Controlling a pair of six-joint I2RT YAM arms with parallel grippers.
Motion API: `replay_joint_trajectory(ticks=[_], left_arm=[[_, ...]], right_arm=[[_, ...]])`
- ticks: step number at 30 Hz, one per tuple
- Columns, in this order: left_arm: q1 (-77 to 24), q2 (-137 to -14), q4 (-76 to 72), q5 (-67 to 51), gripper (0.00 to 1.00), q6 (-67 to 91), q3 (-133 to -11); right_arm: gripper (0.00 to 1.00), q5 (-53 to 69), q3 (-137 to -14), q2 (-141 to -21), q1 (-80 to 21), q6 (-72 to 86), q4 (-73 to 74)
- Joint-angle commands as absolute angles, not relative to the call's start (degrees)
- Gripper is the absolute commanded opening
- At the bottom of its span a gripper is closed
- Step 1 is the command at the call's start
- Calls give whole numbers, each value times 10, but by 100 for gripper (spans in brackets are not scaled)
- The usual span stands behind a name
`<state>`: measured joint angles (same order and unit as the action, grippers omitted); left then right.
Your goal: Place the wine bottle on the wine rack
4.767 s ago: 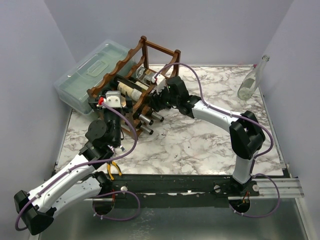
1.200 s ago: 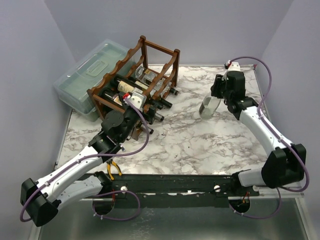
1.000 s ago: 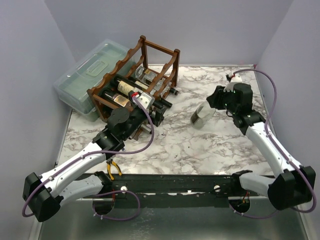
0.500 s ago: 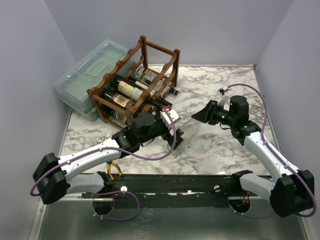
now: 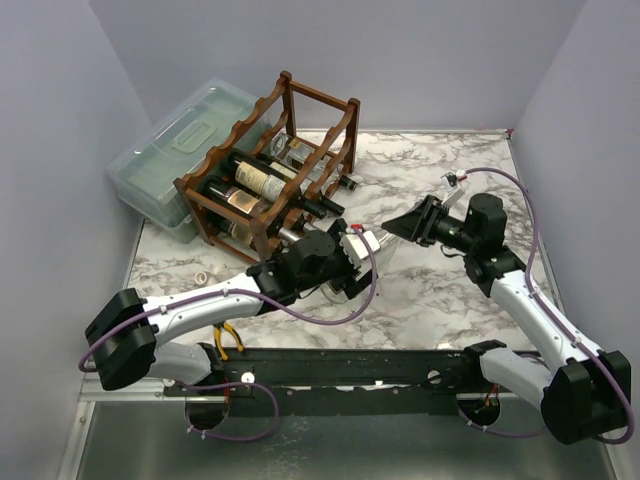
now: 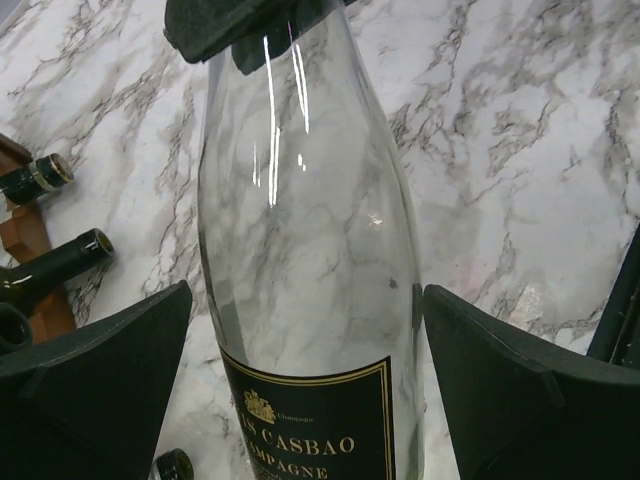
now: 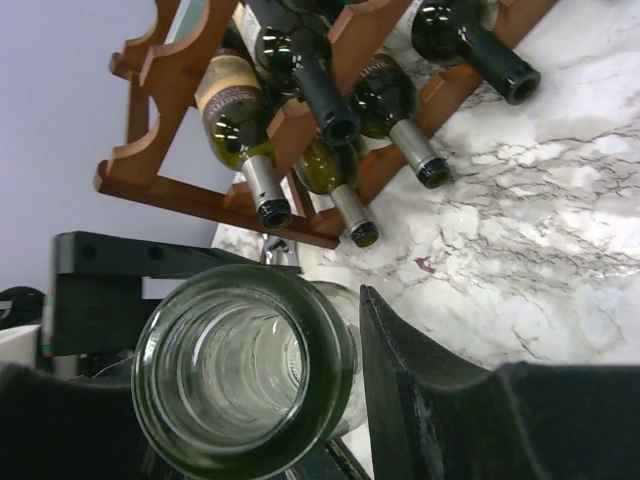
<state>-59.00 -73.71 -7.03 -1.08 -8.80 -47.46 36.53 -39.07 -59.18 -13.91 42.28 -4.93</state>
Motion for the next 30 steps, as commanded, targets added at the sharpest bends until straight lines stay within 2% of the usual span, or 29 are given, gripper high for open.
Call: replay_joint_trajectory(ticks=[1,6,9,10,12,14,16,17,19,21,26,30], left_arm=[[-596,-761,-46,100,98,-113,-495],[-598,-771,-42,108,96,-123,-499],[-598,-766,-41,108,90,-130,-498],[-599,-764,-41,111,85,-137,-497],[-599,-756,-40,117,64,-155,-496],[-599,-743,-39,112,35,-175,-491],[-599,-728,-40,116,4,-200,-482],[-600,-723,-41,126,0,-211,-477],[-602,-714,-40,140,0,-240,-473],[-605,-700,-40,136,0,-268,-466],[-613,-664,-53,128,0,-348,-433],[-614,-636,-66,120,0,-411,-405]], right_arm=[[1,425,-398,-551,-141,514,-158],[0,431,-393,-537,-140,537,-180],[1,429,-389,-532,-140,539,-178],[1,431,-389,-531,-141,539,-175],[1,438,-384,-529,-141,542,-176],[2,444,-380,-524,-141,533,-165],[23,445,-397,-519,-140,490,-108],[35,442,-411,-518,-141,459,-56],[51,420,-447,-516,-141,380,52],[63,393,-478,-515,-140,326,131],[78,354,-556,-525,-140,231,273],[84,370,-603,-540,-141,173,351]])
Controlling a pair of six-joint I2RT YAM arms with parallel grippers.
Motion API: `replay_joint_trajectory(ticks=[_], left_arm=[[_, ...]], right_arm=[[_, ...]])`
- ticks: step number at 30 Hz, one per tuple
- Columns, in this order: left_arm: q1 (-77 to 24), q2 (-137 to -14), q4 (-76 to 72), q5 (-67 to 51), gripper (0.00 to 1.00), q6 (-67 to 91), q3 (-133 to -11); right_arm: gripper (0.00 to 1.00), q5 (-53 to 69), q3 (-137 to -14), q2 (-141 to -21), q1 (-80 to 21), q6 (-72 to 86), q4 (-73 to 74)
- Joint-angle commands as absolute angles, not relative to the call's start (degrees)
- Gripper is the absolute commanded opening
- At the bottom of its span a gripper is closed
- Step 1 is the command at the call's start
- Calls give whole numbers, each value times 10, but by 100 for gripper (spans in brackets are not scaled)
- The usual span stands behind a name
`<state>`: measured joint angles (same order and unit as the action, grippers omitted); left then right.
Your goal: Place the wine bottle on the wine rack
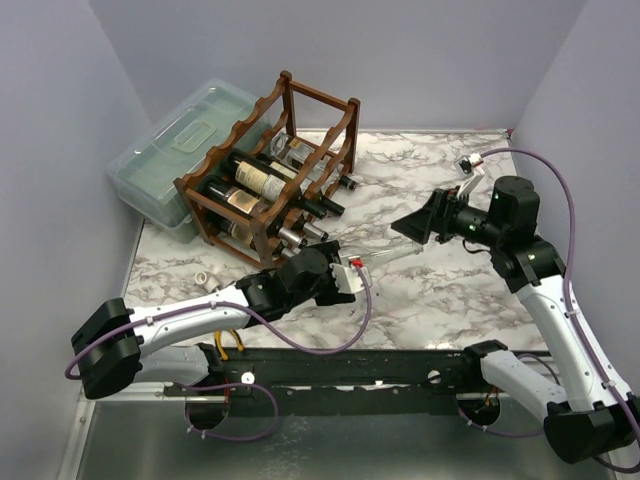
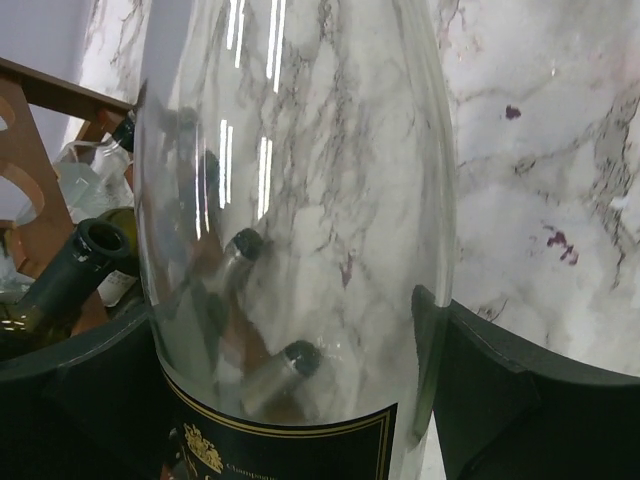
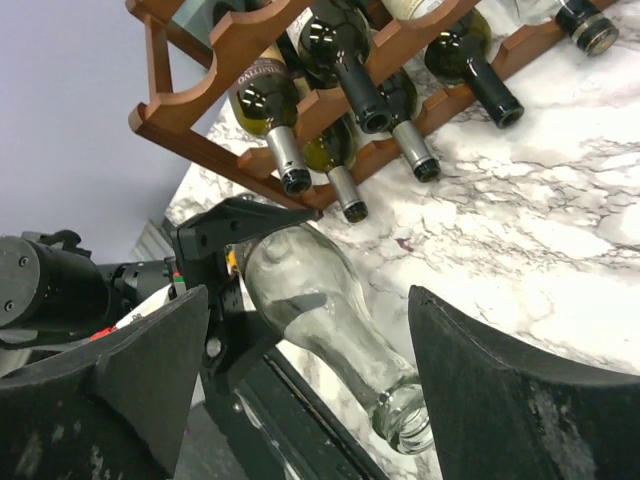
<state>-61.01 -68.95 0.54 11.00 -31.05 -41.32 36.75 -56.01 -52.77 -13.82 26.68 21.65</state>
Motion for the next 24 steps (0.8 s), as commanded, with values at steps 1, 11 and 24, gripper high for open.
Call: replay_joint_trajectory(ticks=[1,11,24], left_arm=[[-614,-628,-69,115,0,-427,-398],[-618,-575,-80,78,0,-524,-353],[-621,-511,-56,28,0,-565,-330]], right_arm=[[84,384,-611,-545,-140,155,368],[92,417,-577,-559,-285,132,435],[83,352,-581,-606,-407,141,487]])
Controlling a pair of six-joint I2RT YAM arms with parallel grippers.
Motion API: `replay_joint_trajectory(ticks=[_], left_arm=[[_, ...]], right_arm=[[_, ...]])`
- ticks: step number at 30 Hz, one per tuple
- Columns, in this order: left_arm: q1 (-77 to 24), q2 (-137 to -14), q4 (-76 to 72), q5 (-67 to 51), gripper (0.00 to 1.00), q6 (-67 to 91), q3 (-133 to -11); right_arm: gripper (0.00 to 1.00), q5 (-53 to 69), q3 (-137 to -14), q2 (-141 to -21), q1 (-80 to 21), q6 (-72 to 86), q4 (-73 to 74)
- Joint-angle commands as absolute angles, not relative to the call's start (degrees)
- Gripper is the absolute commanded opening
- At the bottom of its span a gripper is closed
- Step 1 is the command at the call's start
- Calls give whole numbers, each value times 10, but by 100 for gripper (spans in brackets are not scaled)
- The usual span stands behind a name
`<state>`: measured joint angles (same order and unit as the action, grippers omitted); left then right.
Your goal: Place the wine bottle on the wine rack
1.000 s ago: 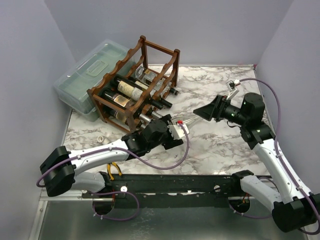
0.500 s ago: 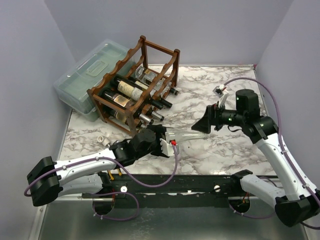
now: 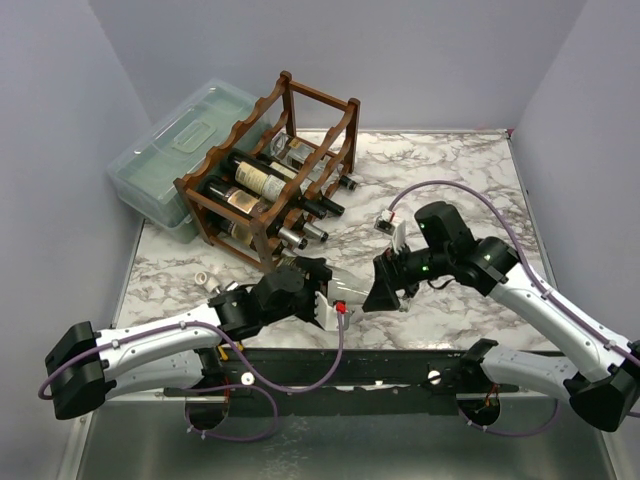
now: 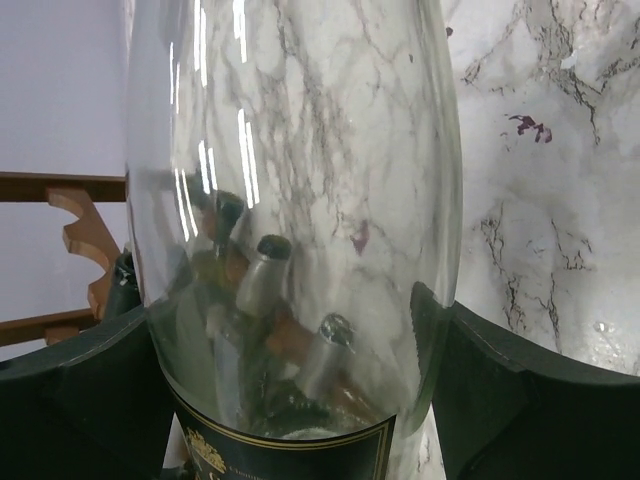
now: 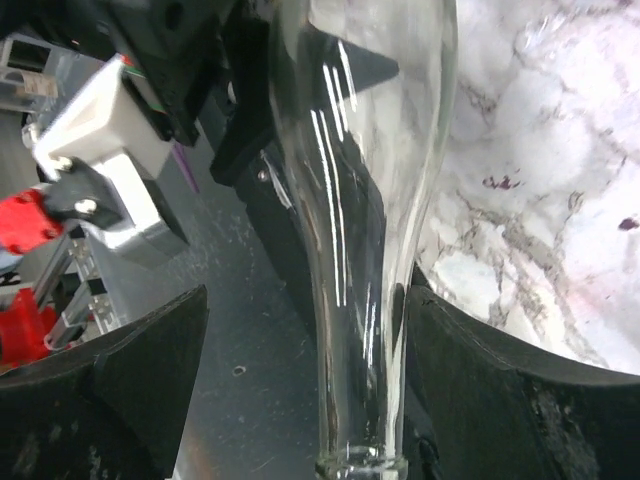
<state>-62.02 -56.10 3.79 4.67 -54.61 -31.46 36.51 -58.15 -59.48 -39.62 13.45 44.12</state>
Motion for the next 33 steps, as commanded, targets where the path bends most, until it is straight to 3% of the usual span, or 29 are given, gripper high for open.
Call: replay_joint_trajectory(ticks=[1,9,15,17,19,21,23,25,27,28,33], left_arm=[[-621,-510,-56,27,0,-565,-330],[-626,-507,-54,12,0,-561,-332],[-627,-508,-55,15,0,-558,-333],[-628,-508,-57,17,0,-557,-333],[-627,-508,-62,18,0,-551,-333],[-627,-508,-71,19,0,-542,-333],[-627,-508,-85,23,18,-521,-333],[-627,-506,-91,20,47,-494,-335],[-627,-504,-91,3,86,-471,-338],[-627,-502,-91,-12,99,-462,-339],[-627,-495,-91,-55,99,-427,-342]], right_arm=[[83,355,-578,-609,-408,142,486],[63,376,-577,-625,-409,130,477],[59,395,-571,-644,-409,122,464],[40,391,-573,-648,-409,120,465],[15,381,-575,-653,-409,116,468],[1,365,-576,-655,-410,111,474],[1,340,-579,-650,-409,110,484],[1,310,-571,-629,-409,125,478],[0,261,-559,-600,-410,156,470],[0,235,-557,-585,-410,169,470],[0,181,-552,-546,-408,208,492]])
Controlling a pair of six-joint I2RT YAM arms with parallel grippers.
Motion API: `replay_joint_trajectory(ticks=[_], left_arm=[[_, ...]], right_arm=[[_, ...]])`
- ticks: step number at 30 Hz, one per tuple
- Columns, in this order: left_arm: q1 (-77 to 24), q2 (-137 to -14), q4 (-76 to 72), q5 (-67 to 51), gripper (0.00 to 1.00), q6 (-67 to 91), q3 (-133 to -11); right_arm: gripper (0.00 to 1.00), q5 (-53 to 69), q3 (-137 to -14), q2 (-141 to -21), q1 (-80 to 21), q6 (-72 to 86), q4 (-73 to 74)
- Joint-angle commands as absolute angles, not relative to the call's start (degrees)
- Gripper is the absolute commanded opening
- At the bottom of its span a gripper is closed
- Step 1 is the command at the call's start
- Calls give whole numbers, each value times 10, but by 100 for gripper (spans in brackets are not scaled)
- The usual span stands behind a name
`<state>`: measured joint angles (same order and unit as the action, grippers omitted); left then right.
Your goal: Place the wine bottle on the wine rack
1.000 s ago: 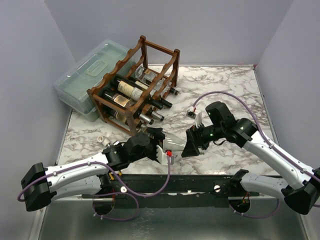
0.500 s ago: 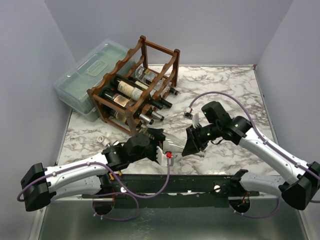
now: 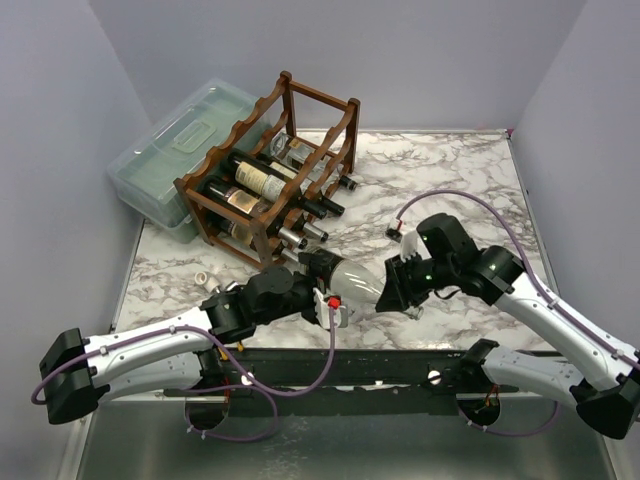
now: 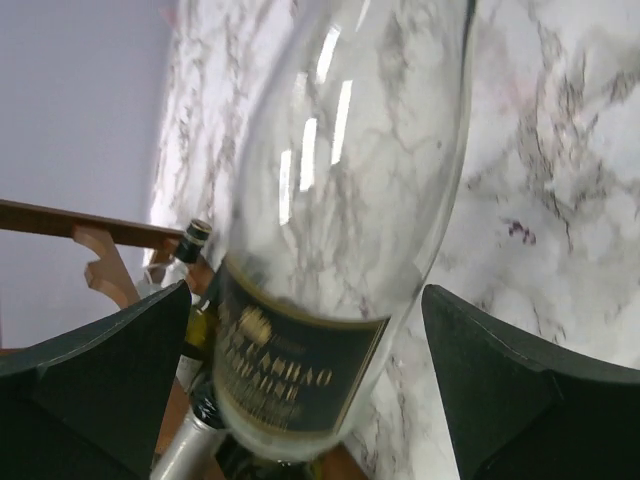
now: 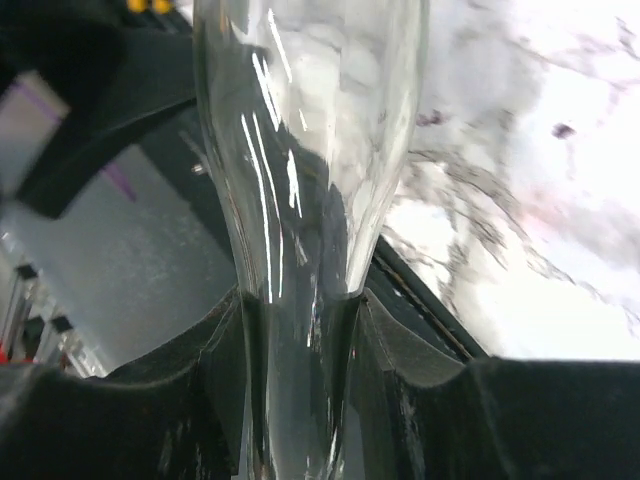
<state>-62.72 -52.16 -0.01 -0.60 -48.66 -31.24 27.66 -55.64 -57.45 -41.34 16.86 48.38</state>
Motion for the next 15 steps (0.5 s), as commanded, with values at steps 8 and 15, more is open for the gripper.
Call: replay_joint_trajectory(ticks=[8,15], left_arm=[[-626,-473,-94,-25,99,-411,-349],[-589,-458,-171,206,99,-246,-398]], right_arm=[[0,79,-553,-519,-408,245,502],[0,-5,-580,-512,-407,247,471]])
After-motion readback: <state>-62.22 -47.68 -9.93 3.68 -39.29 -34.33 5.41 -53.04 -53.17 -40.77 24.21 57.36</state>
